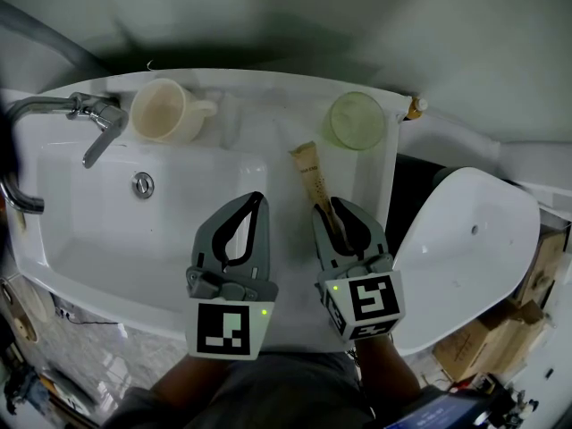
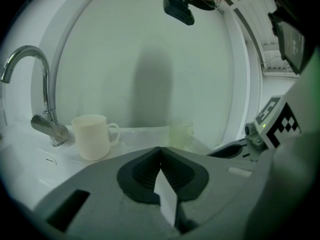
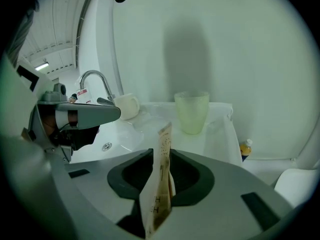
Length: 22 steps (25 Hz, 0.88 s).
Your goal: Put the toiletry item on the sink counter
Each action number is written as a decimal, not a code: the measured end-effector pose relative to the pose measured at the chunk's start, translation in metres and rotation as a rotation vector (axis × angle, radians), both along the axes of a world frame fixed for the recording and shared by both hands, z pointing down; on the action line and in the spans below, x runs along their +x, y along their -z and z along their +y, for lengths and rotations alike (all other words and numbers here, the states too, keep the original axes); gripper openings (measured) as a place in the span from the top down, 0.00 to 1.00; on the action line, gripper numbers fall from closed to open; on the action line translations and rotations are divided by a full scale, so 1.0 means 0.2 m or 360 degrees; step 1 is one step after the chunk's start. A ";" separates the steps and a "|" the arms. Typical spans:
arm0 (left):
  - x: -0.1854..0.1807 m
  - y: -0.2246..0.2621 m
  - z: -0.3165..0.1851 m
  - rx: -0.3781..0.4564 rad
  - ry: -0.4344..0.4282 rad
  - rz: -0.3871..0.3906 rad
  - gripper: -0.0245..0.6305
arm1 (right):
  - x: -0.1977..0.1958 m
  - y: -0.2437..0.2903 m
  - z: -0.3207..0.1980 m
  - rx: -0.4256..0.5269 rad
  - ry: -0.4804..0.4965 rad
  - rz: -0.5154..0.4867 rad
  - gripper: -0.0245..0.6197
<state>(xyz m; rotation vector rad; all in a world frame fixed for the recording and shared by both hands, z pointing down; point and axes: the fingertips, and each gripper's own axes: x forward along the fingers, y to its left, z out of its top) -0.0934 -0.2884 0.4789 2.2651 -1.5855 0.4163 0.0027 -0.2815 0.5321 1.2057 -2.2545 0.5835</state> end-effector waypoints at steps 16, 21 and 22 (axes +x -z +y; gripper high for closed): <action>0.02 0.12 0.04 0.0090 0.0006 -0.0003 0.95 | -0.01 0.12 0.03 0.0087 0.0026 -0.0025 0.83; 0.03 0.23 0.10 0.0148 0.0006 -0.0017 0.95 | -0.01 0.23 0.07 0.0154 0.0030 -0.0043 0.83; 0.04 0.25 0.12 0.0165 0.0009 -0.0018 0.95 | -0.01 0.26 0.08 0.0171 0.0024 -0.0053 0.83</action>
